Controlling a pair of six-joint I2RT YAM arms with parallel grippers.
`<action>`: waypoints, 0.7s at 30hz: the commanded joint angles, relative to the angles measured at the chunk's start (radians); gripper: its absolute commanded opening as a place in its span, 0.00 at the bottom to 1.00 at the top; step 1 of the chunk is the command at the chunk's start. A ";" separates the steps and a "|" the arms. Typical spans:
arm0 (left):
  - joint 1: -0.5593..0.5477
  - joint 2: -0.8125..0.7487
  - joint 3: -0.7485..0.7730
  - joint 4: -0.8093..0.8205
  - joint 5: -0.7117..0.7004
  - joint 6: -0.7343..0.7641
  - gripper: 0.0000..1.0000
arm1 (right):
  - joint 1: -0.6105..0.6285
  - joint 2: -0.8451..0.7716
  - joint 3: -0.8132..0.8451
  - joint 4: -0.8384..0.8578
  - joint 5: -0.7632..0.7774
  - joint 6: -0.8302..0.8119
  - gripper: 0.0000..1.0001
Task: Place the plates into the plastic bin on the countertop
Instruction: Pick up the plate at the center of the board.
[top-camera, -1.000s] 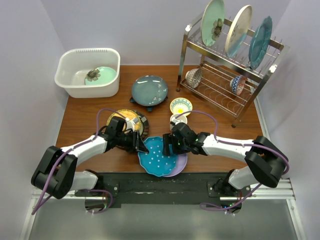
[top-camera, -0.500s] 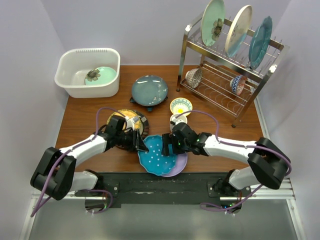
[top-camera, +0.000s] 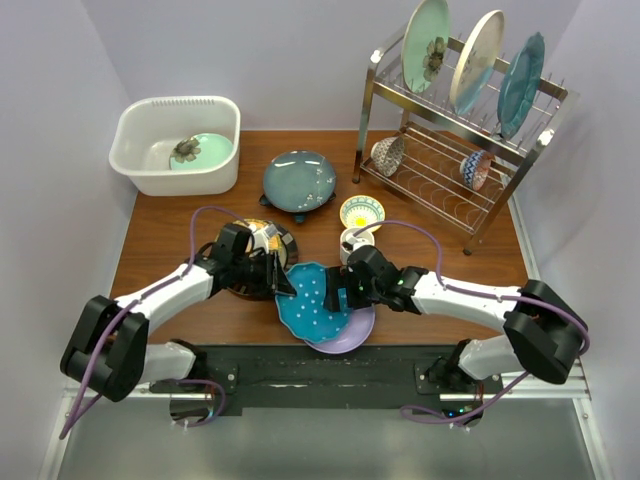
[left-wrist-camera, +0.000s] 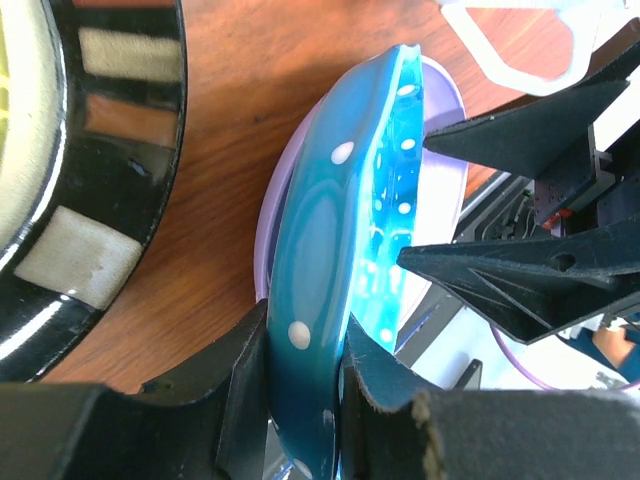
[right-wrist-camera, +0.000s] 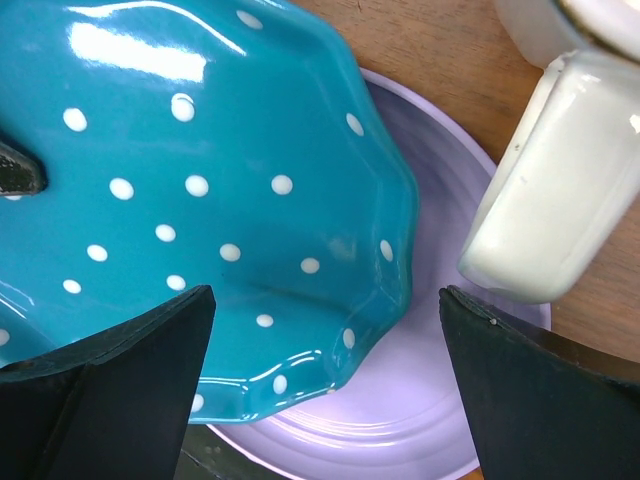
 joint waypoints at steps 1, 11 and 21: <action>-0.002 -0.046 0.088 0.023 0.056 0.011 0.00 | 0.002 -0.039 -0.012 0.020 0.010 -0.012 0.99; 0.011 -0.054 0.153 -0.057 0.027 0.052 0.00 | 0.002 -0.077 -0.029 0.033 0.008 -0.007 0.99; 0.074 -0.088 0.215 -0.117 0.037 0.086 0.00 | 0.002 -0.109 -0.040 0.039 0.002 -0.006 0.99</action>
